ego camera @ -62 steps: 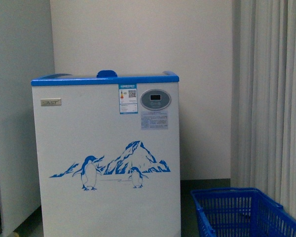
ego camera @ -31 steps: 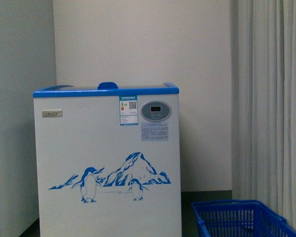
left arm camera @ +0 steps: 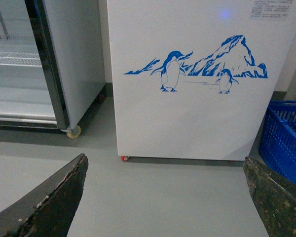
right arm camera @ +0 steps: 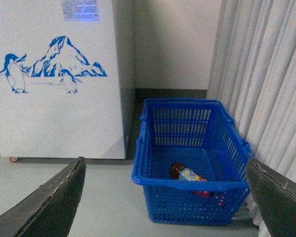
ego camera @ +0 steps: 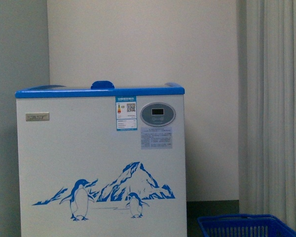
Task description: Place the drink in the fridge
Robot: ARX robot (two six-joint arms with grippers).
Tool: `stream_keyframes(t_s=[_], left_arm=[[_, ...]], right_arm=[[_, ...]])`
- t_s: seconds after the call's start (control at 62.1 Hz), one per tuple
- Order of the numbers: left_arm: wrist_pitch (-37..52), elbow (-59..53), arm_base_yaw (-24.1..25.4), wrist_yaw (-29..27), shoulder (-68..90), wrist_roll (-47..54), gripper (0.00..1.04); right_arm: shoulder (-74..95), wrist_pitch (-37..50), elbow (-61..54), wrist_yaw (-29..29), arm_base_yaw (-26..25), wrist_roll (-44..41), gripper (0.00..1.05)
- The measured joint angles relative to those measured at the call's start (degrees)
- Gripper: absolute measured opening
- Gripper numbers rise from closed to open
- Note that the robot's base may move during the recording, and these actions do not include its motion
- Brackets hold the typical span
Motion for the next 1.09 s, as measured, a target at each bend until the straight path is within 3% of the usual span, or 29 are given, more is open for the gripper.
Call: stream_keyframes(t_s=[1.095], left_arm=[[0.00,0.00,0.00,0.02,0.00,0.00,0.97]], right_arm=[[0.00,0.00,0.00,0.02,0.00,0.00,0.97]])
